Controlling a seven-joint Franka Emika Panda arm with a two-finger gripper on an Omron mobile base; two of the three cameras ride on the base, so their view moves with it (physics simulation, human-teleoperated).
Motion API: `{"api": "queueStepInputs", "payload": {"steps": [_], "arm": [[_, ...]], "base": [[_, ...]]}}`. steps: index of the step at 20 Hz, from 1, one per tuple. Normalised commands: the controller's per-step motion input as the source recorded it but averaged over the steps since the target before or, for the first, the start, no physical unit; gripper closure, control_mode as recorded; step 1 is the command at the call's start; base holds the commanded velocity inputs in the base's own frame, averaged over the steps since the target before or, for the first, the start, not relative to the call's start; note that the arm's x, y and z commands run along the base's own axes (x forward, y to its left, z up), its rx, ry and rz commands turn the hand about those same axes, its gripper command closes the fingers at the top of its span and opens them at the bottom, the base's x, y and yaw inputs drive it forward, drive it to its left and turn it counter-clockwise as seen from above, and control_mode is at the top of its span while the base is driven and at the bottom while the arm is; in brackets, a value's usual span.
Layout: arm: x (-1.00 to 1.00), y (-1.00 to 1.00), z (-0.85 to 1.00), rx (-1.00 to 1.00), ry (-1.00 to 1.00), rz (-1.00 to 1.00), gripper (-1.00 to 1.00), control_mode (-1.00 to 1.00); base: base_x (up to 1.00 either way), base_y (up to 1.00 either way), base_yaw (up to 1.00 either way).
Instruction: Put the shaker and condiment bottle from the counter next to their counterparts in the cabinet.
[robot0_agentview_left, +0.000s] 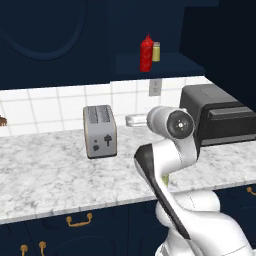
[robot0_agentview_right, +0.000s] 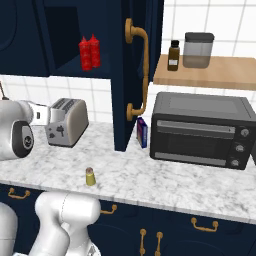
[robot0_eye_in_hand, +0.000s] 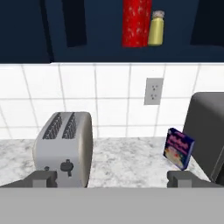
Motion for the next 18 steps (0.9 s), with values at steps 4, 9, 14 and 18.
{"api": "queueStepInputs", "payload": {"steps": [4, 9, 14, 18], "arm": [[-0.54, 0.00, -0.73, 0.00, -0.23, -0.19, -1.00, -1.00], [-0.28, 0.00, -0.66, 0.00, -0.19, -0.23, -1.00, -1.00], [-0.34, 0.00, -0.78, 0.00, -0.24, -0.23, -1.00, -1.00], [-0.13, -0.12, -0.88, 0.01, -0.27, -0.21, -1.00, -1.00]], "base": [[0.00, 0.00, 0.00], [0.00, 0.00, 0.00], [0.00, 0.00, 0.00], [0.00, 0.00, 0.00]]}}
